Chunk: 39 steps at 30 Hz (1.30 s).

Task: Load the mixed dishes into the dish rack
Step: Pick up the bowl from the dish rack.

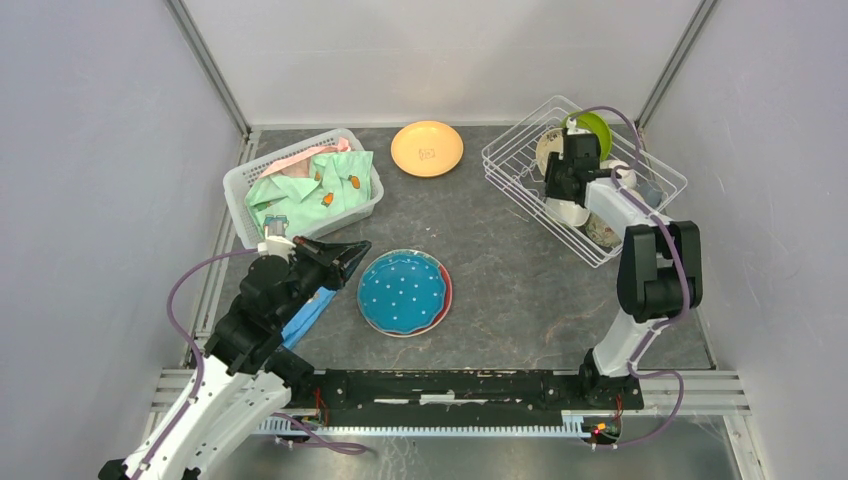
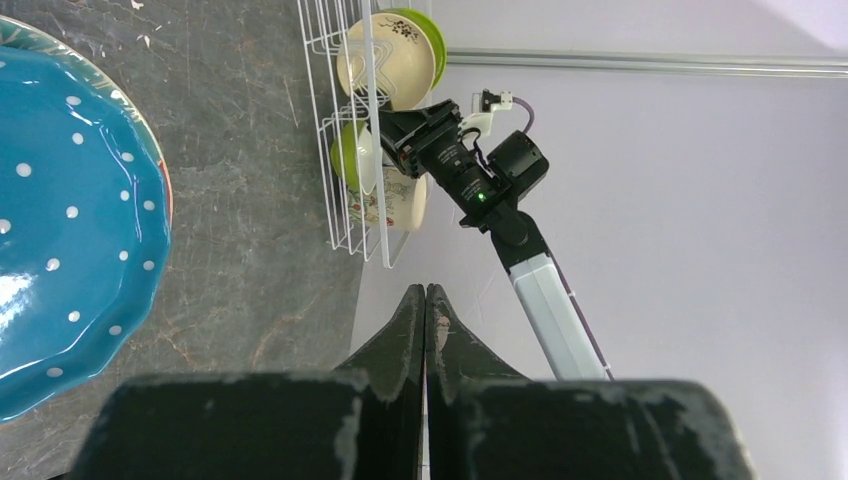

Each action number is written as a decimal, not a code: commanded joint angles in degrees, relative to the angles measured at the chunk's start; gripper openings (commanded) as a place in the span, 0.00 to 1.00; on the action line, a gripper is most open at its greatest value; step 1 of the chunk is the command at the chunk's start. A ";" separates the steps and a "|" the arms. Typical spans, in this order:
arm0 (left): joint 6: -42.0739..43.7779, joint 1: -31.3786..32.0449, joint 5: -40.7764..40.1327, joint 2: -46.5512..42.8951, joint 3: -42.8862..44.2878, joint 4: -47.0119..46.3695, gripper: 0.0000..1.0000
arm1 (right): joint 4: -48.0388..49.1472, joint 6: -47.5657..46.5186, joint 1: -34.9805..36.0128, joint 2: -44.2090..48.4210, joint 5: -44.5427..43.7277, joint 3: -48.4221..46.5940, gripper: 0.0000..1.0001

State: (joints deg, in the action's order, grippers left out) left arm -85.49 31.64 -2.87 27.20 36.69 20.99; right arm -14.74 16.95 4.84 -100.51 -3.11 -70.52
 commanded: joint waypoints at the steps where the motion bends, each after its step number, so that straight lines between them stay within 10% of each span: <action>1: -1.21 0.25 -0.89 -0.88 0.32 -0.41 0.02 | -4.54 -0.14 0.36 -1.60 -5.76 -4.45 0.41; 13: -1.21 0.21 -1.43 -1.26 0.36 -0.42 0.02 | -7.73 -0.87 1.21 -6.87 -6.21 -8.40 0.33; 20: -1.21 0.25 -1.53 -1.36 0.29 -0.41 0.02 | -6.40 -2.16 1.58 -3.20 -3.25 -6.96 0.00; 39: -1.21 0.25 -1.58 -0.58 0.30 -0.25 0.02 | 7.41 -3.29 -7.37 8.31 27.70 2.58 0.00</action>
State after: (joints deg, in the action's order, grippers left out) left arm -85.49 31.64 -2.98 26.13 36.69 20.99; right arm -15.25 13.19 -1.30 -94.52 13.89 -68.38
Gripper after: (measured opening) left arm 0.020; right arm 0.021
